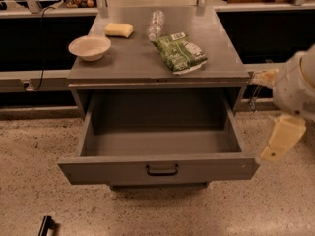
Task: Close top drawer
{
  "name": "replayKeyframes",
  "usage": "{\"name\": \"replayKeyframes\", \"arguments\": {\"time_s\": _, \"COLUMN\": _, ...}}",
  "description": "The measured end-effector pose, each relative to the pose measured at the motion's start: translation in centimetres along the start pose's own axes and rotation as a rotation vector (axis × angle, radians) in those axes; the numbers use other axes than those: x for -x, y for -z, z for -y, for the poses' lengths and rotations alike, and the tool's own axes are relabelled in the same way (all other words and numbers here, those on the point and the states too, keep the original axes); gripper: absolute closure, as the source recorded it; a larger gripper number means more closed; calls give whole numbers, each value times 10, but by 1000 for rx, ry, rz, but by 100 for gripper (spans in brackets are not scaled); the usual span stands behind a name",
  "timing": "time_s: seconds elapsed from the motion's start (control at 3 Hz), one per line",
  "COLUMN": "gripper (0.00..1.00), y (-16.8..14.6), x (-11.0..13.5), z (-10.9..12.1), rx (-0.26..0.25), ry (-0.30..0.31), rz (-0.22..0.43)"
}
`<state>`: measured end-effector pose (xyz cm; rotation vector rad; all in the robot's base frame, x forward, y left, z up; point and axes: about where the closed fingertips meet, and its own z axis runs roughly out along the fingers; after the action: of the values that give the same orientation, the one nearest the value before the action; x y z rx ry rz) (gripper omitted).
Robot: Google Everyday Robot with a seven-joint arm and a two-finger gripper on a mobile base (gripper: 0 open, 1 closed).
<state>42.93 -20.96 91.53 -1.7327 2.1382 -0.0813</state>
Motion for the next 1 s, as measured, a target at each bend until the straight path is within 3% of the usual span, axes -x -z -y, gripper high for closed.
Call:
{"name": "replayKeyframes", "arguments": {"time_s": 0.33, "gripper": 0, "y": -26, "x": -16, "z": -15, "rx": 5, "ry": -27, "rz": 2}}
{"name": "replayKeyframes", "arguments": {"time_s": 0.67, "gripper": 0, "y": -26, "x": -15, "z": -15, "rx": 5, "ry": -25, "rz": 2}}
{"name": "replayKeyframes", "arguments": {"time_s": 1.0, "gripper": 0, "y": -49, "x": -22, "z": -28, "rx": -2, "ry": -3, "rz": 0}}
